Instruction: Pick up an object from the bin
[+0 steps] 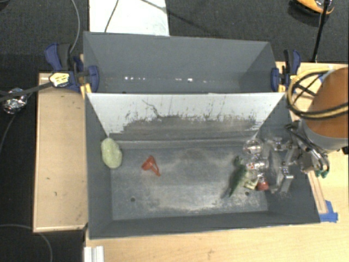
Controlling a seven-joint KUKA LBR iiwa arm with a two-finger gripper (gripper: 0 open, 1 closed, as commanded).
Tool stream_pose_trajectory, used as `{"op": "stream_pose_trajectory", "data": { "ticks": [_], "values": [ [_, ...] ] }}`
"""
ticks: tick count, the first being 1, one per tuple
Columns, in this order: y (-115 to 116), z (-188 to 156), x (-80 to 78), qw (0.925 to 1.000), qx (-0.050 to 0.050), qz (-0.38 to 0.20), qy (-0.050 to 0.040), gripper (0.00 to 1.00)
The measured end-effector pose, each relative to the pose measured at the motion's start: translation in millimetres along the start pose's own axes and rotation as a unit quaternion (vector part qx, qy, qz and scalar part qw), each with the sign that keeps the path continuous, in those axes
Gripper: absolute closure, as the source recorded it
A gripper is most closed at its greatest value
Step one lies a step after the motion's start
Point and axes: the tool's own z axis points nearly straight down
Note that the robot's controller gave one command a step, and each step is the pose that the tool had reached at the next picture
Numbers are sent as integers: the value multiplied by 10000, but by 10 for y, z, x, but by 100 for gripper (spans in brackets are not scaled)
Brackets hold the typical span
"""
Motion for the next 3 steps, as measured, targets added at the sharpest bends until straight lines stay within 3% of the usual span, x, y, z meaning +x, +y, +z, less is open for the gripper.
{"op": "stream_pose_trajectory", "data": {
  "ticks": [1, 2, 3],
  "values": [
    [5, -41, -18, 10000, 8, -23, -41, 0],
    [-46, 180, -136, 9994, 13, -350, -64, 0],
    [-197, 444, -339, 9792, 19, -2029, -51, 0]
  ]
}}
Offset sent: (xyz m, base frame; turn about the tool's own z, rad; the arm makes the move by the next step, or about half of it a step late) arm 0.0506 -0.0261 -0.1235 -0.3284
